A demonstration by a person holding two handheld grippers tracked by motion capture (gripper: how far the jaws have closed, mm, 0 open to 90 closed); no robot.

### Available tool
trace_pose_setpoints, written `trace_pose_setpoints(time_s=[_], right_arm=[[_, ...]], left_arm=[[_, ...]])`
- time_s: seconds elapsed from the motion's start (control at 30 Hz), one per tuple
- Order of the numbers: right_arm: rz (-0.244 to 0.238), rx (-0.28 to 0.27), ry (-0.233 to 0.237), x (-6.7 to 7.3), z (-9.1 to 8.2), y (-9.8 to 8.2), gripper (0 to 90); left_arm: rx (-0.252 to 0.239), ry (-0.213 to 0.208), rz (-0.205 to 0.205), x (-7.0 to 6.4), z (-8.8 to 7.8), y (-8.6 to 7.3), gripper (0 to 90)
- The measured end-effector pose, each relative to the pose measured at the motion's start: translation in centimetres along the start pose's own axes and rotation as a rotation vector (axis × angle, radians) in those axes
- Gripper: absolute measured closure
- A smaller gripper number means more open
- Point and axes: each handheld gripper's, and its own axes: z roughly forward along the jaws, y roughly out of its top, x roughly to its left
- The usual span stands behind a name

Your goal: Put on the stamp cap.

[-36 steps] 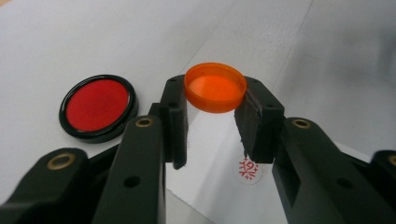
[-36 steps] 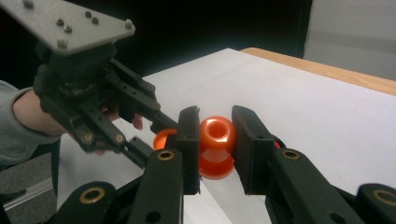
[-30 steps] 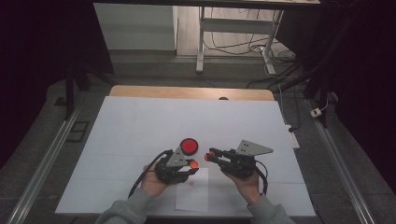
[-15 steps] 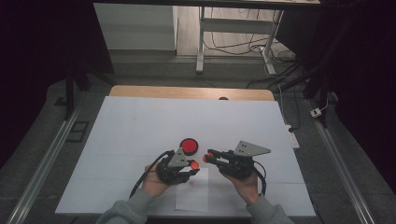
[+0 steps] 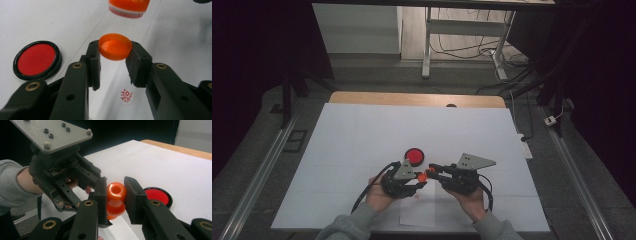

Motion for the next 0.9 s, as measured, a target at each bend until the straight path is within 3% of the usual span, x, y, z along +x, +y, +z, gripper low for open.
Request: trace_pose_setpoints(time_s=[0.9], right_arm=[[0.000,0.032,0.016,0.26,1.01,-0.64,72.1]], left_arm=[[-0.005,-0.005,0.007,-0.25,-0.02,0.16,65.1]])
